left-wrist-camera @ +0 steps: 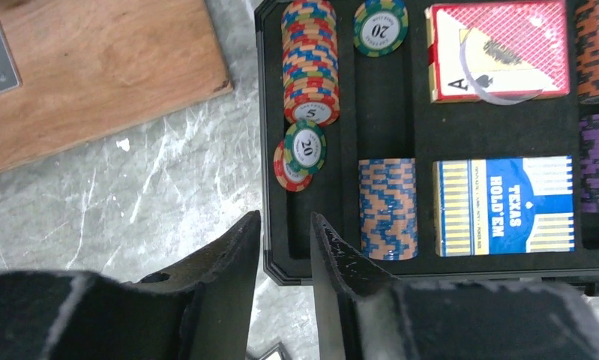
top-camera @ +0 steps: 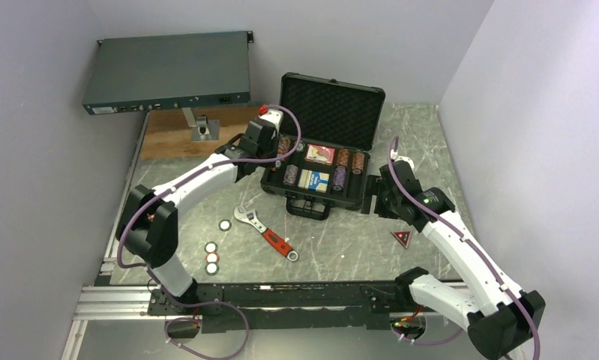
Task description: Pack up texas hold em set
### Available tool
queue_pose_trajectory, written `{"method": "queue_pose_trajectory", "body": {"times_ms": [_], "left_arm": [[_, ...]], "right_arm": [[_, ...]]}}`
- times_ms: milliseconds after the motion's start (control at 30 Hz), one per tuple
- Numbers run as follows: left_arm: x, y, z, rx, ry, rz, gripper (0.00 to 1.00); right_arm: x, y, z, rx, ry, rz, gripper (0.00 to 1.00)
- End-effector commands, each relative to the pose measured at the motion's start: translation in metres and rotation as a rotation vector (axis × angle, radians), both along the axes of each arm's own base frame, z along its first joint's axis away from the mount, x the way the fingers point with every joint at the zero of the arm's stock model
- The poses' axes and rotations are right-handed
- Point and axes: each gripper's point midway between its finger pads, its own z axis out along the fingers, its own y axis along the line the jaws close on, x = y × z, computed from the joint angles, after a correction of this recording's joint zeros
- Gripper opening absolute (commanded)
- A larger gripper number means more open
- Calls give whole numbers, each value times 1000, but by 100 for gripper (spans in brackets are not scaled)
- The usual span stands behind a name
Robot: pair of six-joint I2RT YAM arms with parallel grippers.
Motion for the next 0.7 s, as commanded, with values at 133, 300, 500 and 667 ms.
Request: {"method": "queue_pose_trajectory", "body": {"times_ms": [133,300,500,667], "left_arm": [[-1,8,-23,14,102,29,14],[16,18,-50,46,175,55,0],[29,15,-69,94,188,25,0],[33,8,-75,88,209,16,0]], "right_arm": [[9,5,5,14,-10,5,86],[3,0,7,-1,-9,3,86],[-5,-7,8,-15,-10,-9,86],[-5,-6,9,-13,-11,-10,86]]}}
